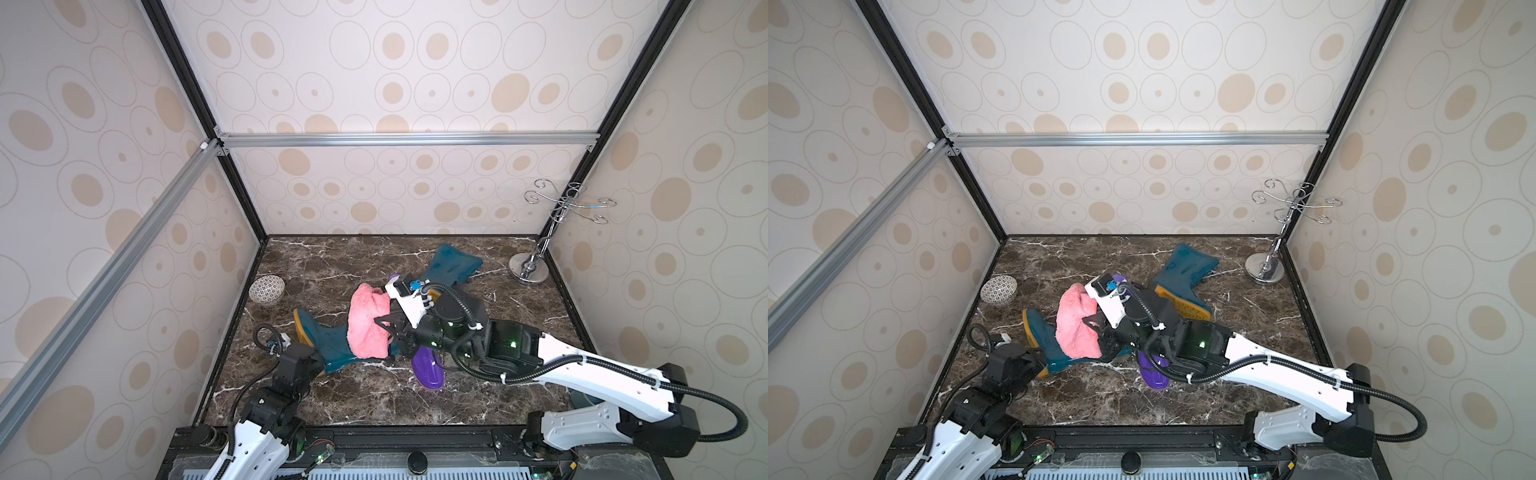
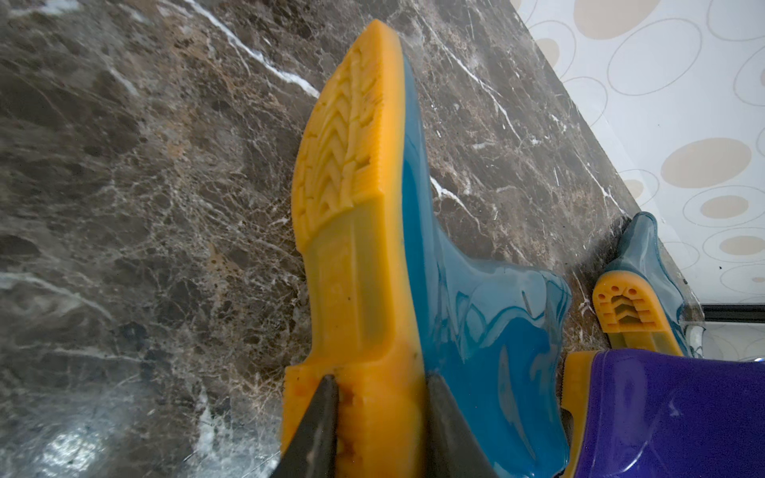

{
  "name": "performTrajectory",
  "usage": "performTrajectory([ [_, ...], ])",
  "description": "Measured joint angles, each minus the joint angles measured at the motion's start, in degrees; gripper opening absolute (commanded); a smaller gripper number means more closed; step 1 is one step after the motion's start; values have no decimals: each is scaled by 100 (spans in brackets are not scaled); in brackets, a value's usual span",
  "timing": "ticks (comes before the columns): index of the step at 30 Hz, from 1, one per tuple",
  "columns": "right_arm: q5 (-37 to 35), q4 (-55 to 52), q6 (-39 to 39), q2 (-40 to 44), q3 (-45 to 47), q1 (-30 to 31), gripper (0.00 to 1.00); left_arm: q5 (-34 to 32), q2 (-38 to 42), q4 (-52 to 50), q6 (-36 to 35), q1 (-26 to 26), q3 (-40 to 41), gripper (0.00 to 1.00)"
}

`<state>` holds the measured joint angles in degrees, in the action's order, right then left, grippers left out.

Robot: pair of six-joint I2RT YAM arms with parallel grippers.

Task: Wipe the rubber boots with a cloth
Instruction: Adjust the rubber boot at the center of the board.

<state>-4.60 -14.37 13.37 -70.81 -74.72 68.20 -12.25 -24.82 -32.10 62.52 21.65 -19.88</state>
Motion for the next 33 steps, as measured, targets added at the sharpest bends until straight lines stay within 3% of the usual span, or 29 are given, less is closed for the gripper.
performTrajectory([
  [9, -197, -350, -286, 632, -216, 0, 0, -186, -407, -131, -494, 0, -549, 0],
  [19, -944, -686, -664, 1458, -330, 0, 0, -848, -581, -313, -1550, 0, -1401, 0],
  [33, -2127, -1023, -881, 2347, -326, 0, 0, -1032, -1668, -122, -4435, 0, -3106, 0],
])
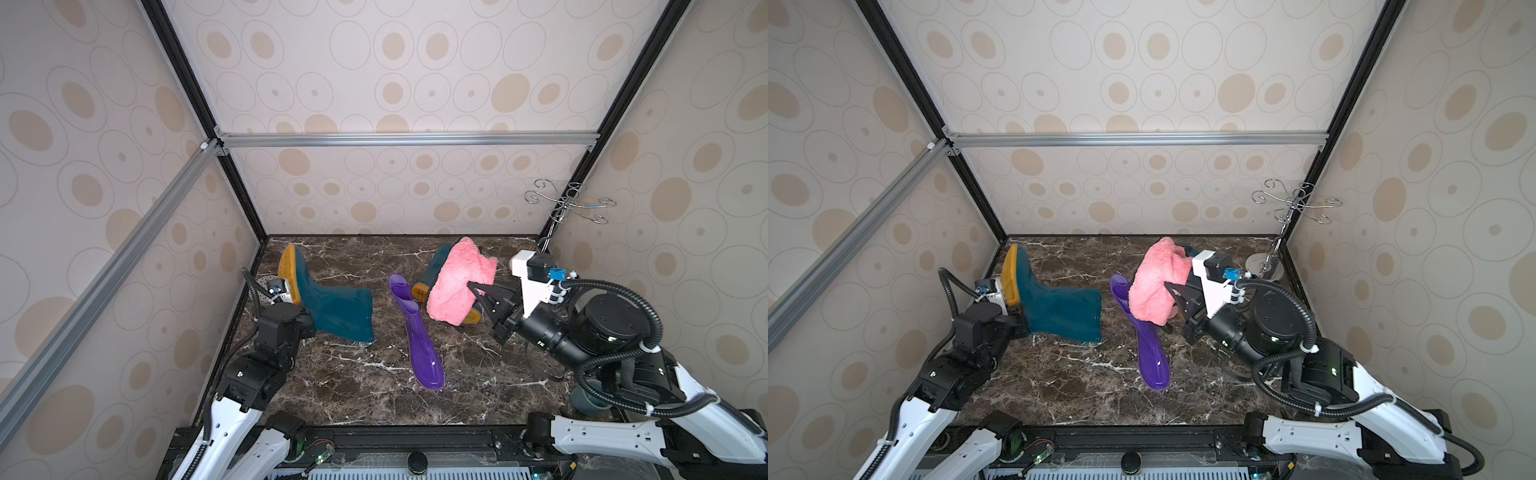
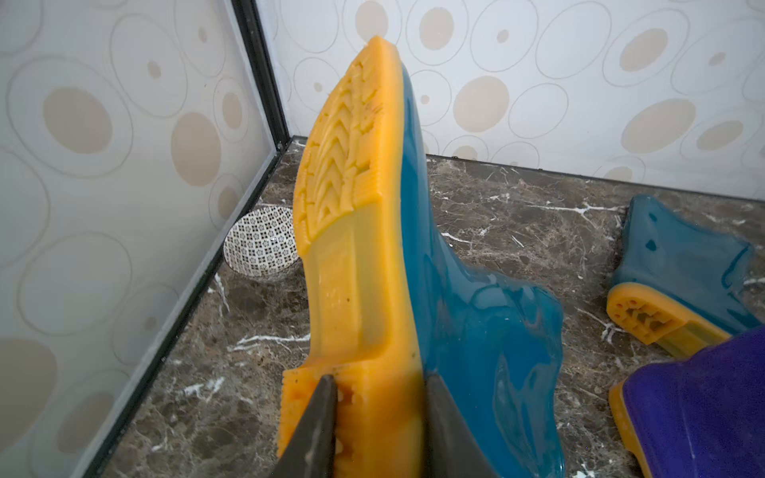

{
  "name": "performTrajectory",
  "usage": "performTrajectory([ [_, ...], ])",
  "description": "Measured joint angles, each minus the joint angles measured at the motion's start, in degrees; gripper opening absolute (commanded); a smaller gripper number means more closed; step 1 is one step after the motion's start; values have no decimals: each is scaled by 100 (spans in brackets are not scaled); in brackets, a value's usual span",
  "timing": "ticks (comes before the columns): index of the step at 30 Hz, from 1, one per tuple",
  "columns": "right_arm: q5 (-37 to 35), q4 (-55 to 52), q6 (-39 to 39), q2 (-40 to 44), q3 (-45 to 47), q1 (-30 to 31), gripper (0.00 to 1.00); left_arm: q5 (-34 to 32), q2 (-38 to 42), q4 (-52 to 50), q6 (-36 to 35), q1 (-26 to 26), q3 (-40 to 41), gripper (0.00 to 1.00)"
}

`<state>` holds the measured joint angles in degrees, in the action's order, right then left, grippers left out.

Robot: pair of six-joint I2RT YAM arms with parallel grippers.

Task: Wipe the rubber boots with a cloth
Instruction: Adjust the rubber boot at the center of the board.

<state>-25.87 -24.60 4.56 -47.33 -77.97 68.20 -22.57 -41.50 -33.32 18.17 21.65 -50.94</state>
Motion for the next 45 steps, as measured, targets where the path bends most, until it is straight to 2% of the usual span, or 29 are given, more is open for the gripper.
performTrajectory([
  [5, -293, -164, -11, 245, 11, 0, 0, -398, -186, -278, -501, 39, -291, 0],
  [10, -444, -343, -9, 424, 109, 0, 0, -1449, -304, -433, -909, 269, -590, 0],
  [16, -483, -457, 33, 546, 254, 0, 0, -2155, -964, -323, -1266, 566, -1187, 0],
  [20, -481, -470, 103, 708, 472, 0, 0, -2527, -1373, -164, -1445, 938, -1123, 0],
  [24, -487, -540, 181, 861, 564, 0, 0, -2776, -1569, -83, -1679, 1093, -863, 0],
  [29, -483, -645, 210, 962, 566, 0, 0, -3364, -1567, 90, -2247, 1255, -846, 0],
  [33, -468, -645, 249, 1040, 680, 0, 0, -3926, -1663, 444, -2824, 1650, -831, 0],
  [39, -433, -708, 334, 1123, 850, 0, 0, -4013, -2221, 640, -2911, 2094, -542, 0],
  [45, -433, -798, 461, 1403, 894, 0, 0, -4076, -2968, 621, -2551, 2330, -474, 0],
])
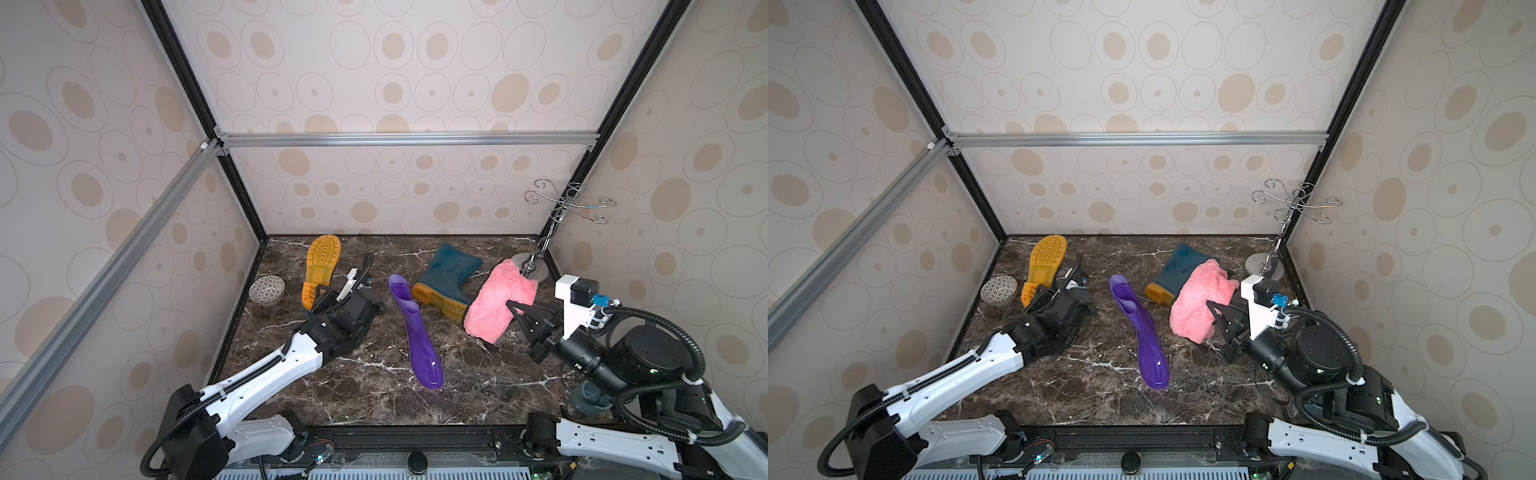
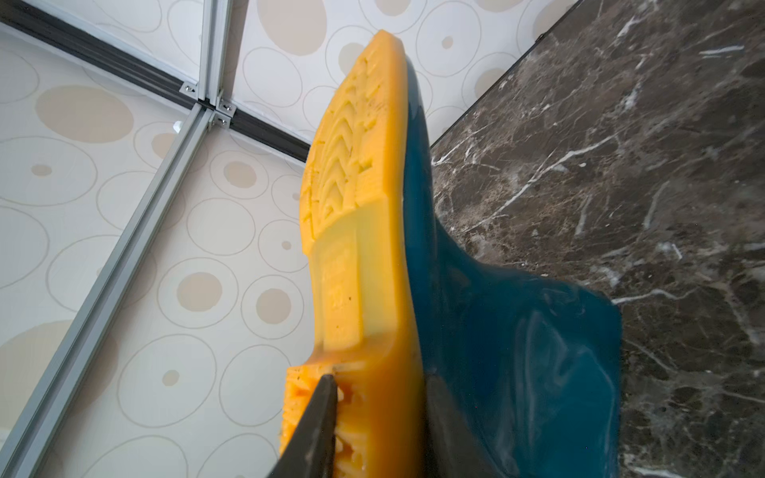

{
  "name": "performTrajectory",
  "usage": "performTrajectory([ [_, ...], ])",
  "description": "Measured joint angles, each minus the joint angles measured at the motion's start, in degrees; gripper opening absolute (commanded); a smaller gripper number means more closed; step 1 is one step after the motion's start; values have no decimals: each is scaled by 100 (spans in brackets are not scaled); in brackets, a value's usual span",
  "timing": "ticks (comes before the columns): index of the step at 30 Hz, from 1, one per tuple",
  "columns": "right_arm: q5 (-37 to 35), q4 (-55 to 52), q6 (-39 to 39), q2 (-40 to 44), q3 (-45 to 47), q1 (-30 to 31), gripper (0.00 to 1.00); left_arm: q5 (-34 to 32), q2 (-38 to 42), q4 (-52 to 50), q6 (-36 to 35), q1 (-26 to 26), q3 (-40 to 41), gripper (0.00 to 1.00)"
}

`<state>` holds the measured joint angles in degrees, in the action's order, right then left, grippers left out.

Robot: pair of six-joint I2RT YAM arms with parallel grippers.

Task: Wipe the rubber boots with a cloth
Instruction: Adjust the rubber boot at the center of the board.

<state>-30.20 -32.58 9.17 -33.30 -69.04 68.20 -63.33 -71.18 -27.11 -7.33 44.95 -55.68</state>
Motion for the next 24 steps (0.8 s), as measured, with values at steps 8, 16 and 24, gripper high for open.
performTrajectory([
  [8, -9, -179, 81, 133, 0, 0, 0, 7, -284, -472, 730, -13, -378, 0],
  [16, 31, -170, 42, 44, 0, 0, 0, 111, 420, 181, -186, -863, -229, 0],
  [24, 157, -72, -26, -52, 11, 0, 0, -446, 588, 1519, -1816, -807, 221, 0],
])
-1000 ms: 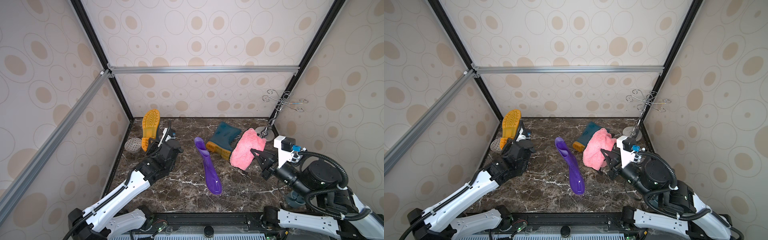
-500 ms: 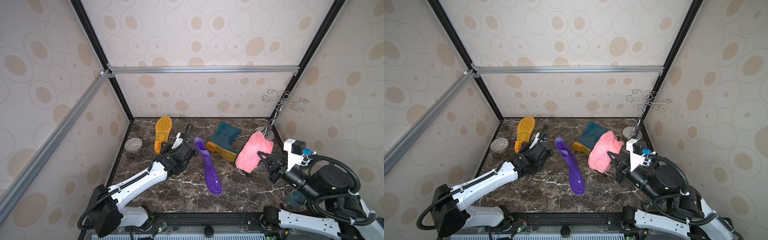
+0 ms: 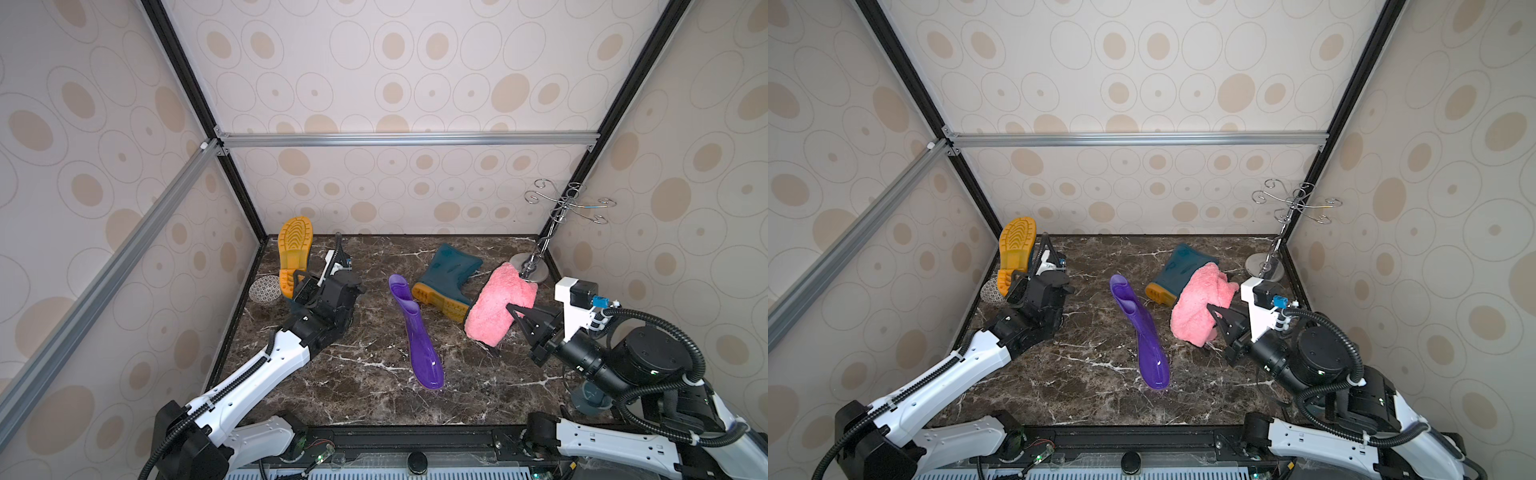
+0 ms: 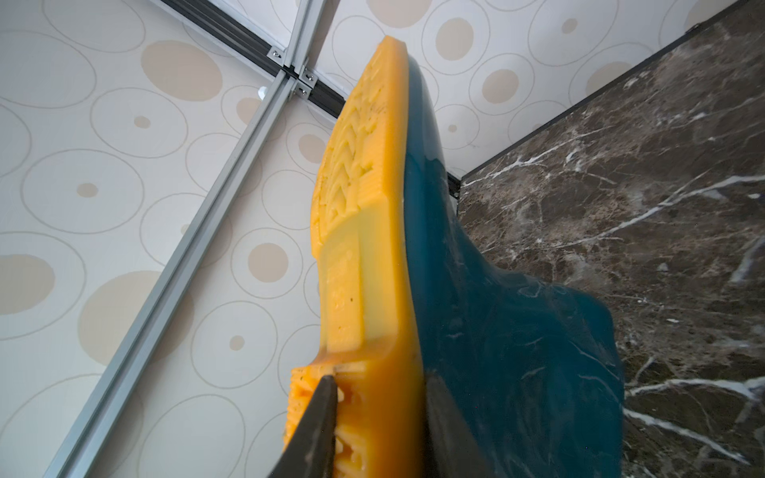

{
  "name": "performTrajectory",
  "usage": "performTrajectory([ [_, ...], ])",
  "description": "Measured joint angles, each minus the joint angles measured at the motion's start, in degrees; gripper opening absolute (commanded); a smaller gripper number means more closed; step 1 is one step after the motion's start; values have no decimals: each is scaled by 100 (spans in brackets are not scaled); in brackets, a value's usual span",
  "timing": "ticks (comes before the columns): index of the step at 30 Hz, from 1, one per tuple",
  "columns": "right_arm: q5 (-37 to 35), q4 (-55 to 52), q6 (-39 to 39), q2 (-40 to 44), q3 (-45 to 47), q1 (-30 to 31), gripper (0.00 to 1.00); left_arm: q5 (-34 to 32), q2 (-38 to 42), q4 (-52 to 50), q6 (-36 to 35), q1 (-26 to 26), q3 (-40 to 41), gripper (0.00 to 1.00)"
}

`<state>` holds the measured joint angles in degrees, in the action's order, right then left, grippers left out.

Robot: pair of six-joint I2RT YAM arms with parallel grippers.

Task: Wipe the rubber boots with a cloth
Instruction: Adjust the rubber boot at the center of the board.

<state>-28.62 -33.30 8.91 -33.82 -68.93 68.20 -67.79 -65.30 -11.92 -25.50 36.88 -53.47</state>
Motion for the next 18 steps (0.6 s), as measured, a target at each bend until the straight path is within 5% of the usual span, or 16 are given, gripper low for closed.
performTrajectory([
  [5, 37, 149, 9, 66, 203, 0, 0, -103, -170, 175, -94, 363, 616, 0],
  [12, 24, 94, 85, 306, 286, 0, 0, 260, -1005, -1032, 1462, 540, -109, 0],
  [18, -50, -15, 111, 450, 282, 0, 0, 841, -935, -1438, 2629, 638, -114, 0],
])
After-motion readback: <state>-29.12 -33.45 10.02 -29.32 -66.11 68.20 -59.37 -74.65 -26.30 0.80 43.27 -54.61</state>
